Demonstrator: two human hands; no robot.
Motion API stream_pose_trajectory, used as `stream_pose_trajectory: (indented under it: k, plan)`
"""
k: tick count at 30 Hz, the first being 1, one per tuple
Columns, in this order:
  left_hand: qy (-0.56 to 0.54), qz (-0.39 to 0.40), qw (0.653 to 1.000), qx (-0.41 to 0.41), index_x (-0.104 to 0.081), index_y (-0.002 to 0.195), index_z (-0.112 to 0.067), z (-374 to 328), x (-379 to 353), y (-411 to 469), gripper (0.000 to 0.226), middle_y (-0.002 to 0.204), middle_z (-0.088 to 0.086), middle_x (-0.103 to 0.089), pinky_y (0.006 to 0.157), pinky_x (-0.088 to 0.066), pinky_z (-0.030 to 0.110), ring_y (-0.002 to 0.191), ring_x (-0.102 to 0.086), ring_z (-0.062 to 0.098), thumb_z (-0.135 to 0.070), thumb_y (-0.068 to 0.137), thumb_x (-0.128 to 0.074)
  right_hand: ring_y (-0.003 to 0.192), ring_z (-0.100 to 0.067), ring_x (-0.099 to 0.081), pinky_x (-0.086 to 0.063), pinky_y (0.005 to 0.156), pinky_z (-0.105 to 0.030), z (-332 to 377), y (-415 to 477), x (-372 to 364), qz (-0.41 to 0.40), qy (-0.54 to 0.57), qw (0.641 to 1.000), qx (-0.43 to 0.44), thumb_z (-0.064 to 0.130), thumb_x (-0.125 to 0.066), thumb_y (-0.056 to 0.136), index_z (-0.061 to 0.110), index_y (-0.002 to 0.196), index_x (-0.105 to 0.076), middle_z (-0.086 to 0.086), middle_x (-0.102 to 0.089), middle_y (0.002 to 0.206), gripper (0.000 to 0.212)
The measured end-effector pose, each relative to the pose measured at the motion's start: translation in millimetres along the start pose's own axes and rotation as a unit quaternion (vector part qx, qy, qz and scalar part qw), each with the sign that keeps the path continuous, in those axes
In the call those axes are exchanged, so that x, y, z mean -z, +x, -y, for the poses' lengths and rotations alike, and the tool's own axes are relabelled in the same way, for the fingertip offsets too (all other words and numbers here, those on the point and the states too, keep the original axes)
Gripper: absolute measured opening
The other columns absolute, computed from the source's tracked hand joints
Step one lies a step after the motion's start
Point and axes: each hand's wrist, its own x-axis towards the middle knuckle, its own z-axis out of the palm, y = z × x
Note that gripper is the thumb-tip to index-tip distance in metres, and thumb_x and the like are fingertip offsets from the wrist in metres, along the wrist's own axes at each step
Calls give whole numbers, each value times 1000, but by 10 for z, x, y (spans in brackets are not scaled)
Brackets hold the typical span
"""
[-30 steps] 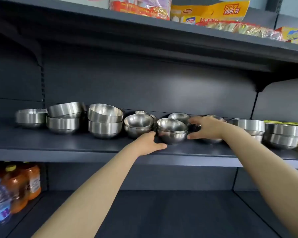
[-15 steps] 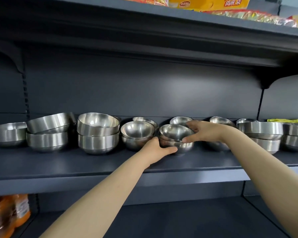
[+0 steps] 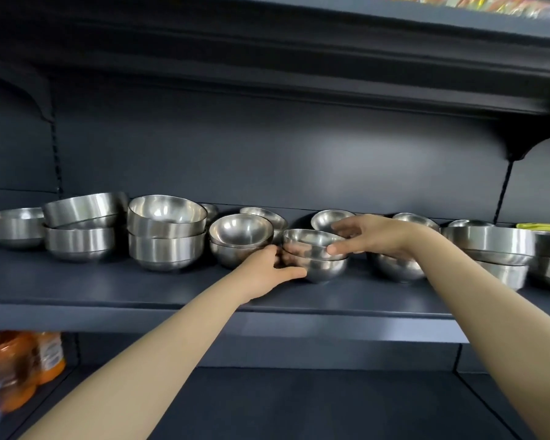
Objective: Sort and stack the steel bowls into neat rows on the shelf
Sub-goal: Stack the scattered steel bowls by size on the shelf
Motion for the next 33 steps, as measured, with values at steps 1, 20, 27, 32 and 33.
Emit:
stream_pose_trajectory:
  k: [1, 20, 27, 32, 33]
  plan:
    - [2, 1, 1000, 4, -53, 120, -18, -6, 5, -23, 49, 117, -12, -62, 89, -41, 18, 111, -56, 3, -42, 82, -73, 125, -7, -44, -39, 97, -22, -5, -12, 0, -2, 12, 1000, 4, 39, -79, 73, 18, 145, -40, 6, -48, 139, 85]
    - [57, -33, 992, 112, -58, 118, -26, -416, -140, -393, 44, 118, -16, -63, 97, -39, 18, 113, -55, 0, -46, 81, -72, 100, -6, -58, -51, 96, -32, -355, -185, -250, -23, 259, 964, 59, 27, -79, 78, 7, 146, -34, 10, -59, 101, 84]
    - [86, -70, 986, 121, -57, 117, -39, -497, -293, -402, 40, 119, -22, -59, 99, -36, 23, 117, -51, -1, -54, 81, -68, 110, -19, -56, -42, 107, -43, -504, -76, -343, -82, 281, 952, 88, 24, -76, 82, 2, 132, -49, -4, -63, 118, 61]
    - [119, -90, 980, 129, -55, 130, -33, -448, -280, -433, 63, 130, -12, -59, 104, -40, 29, 124, -52, 7, -62, 75, -67, 113, -16, -49, -37, 110, -36, -493, -39, -298, -89, 252, 959, 94, 24, -76, 82, 3, 143, -40, -2, -58, 116, 74]
    - [120, -91, 980, 131, -51, 137, -26, -437, -251, -470, 71, 137, -8, -55, 104, -39, 27, 127, -50, 9, -60, 77, -68, 118, -15, -48, -35, 111, -33, -468, -49, -279, -90, 237, 962, 96, 26, -77, 81, 4, 145, -37, -4, -57, 127, 79]
